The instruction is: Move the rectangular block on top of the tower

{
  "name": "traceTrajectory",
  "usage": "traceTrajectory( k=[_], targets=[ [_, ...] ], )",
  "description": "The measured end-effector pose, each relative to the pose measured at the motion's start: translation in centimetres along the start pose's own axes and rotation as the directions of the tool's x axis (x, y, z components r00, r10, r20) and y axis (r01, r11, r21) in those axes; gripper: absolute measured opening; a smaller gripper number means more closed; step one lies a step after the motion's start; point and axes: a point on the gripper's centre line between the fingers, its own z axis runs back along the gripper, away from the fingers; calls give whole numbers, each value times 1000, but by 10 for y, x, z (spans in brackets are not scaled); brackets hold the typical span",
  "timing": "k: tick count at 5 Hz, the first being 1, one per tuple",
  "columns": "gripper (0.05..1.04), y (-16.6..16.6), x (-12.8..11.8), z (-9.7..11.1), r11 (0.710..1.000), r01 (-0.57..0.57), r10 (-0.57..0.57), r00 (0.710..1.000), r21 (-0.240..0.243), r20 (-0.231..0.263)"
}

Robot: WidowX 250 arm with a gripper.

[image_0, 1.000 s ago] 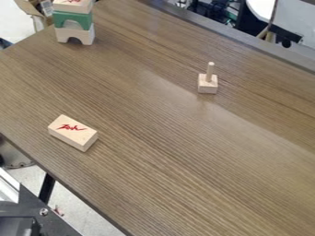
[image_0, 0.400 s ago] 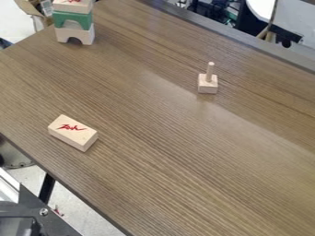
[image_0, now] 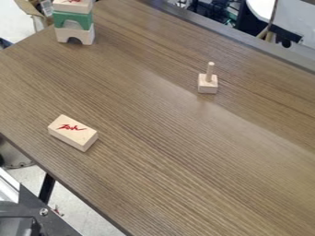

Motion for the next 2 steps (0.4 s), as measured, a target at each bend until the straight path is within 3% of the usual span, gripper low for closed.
traceTrajectory(
  k=[2],
  targets=[
    [550, 2, 17, 1, 1000, -11, 11, 1000, 1, 26]
  ],
)
